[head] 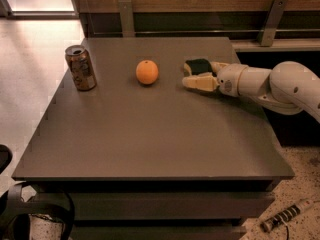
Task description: Move sponge near orange can
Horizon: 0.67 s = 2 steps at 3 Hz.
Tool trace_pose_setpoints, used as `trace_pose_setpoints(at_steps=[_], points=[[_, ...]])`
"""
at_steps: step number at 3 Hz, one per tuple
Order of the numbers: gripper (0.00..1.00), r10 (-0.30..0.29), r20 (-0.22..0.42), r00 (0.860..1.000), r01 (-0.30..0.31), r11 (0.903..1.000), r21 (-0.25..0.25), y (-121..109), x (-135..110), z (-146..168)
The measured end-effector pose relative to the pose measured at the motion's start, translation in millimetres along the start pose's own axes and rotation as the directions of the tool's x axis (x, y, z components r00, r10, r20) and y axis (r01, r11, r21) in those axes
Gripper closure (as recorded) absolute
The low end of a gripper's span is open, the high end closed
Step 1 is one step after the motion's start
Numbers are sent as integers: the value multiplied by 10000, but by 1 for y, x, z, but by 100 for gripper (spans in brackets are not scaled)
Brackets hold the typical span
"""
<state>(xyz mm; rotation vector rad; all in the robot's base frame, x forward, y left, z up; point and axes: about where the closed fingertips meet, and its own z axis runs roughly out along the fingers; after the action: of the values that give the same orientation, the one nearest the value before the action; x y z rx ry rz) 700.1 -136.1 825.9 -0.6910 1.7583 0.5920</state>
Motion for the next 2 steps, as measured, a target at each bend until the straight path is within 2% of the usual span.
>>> trace_pose_setpoints(at_steps=[2], points=[[70,-4,-3,10000,4,10000,-80,3,0,4]])
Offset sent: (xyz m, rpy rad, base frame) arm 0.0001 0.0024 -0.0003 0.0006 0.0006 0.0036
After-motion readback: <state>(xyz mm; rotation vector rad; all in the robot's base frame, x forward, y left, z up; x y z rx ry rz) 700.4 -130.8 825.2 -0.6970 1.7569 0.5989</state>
